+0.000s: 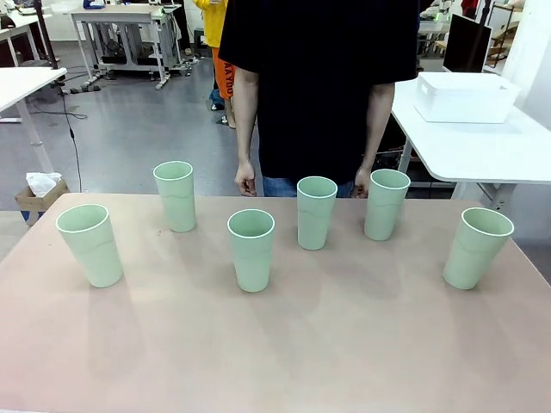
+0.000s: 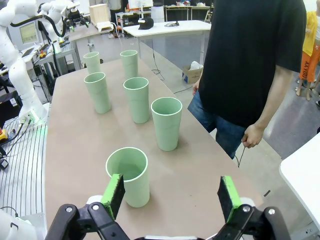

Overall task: Stack the cups and store them in the basket.
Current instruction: Pick up two Reusable plastic cups , one in each hand.

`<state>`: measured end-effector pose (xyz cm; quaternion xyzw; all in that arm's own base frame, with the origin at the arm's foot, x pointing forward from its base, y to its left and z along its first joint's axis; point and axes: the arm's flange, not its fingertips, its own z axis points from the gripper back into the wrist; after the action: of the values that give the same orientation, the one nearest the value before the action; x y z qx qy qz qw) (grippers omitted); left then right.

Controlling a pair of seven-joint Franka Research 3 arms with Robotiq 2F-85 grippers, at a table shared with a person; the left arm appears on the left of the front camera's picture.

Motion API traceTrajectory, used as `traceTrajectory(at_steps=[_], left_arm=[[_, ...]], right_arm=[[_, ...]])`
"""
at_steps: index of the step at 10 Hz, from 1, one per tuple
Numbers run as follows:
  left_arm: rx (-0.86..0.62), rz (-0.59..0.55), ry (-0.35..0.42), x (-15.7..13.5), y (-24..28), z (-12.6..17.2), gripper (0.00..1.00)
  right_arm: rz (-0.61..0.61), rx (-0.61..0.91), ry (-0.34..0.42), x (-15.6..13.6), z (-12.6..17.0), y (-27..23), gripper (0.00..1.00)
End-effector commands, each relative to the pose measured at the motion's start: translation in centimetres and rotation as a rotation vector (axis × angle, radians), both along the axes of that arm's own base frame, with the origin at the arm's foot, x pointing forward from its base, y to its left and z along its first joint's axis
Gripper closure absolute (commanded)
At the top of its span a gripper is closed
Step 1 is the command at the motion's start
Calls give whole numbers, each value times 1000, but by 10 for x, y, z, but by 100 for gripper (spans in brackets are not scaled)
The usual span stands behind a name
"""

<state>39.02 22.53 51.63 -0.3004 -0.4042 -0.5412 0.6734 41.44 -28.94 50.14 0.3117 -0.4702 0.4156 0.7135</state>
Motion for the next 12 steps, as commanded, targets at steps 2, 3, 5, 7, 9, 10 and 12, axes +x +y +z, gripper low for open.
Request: traceTrajectory(at_steps=[2, 3, 5, 7, 9, 10, 12], left_arm=[[3, -2, -1, -2, 0, 2, 0], [3, -2, -1, -2, 0, 2, 0], [3, -2, -1, -2, 0, 2, 0], [3, -2, -1, -2, 0, 2, 0], [3, -2, -1, -2, 0, 2, 0], [3, -2, -1, -2, 0, 2, 0], [0, -40, 27, 0, 2, -13, 0]], right_arm=[[0, -2, -3, -1, 2, 0, 0], [0, -2, -3, -1, 2, 0, 0], [0, -2, -3, -1, 2, 0, 0], [0, -2, -3, -1, 2, 0, 0], [0, -2, -3, -1, 2, 0, 0], [0, -2, -3, -1, 2, 0, 0], [61, 0, -3, -4, -11, 7, 0]])
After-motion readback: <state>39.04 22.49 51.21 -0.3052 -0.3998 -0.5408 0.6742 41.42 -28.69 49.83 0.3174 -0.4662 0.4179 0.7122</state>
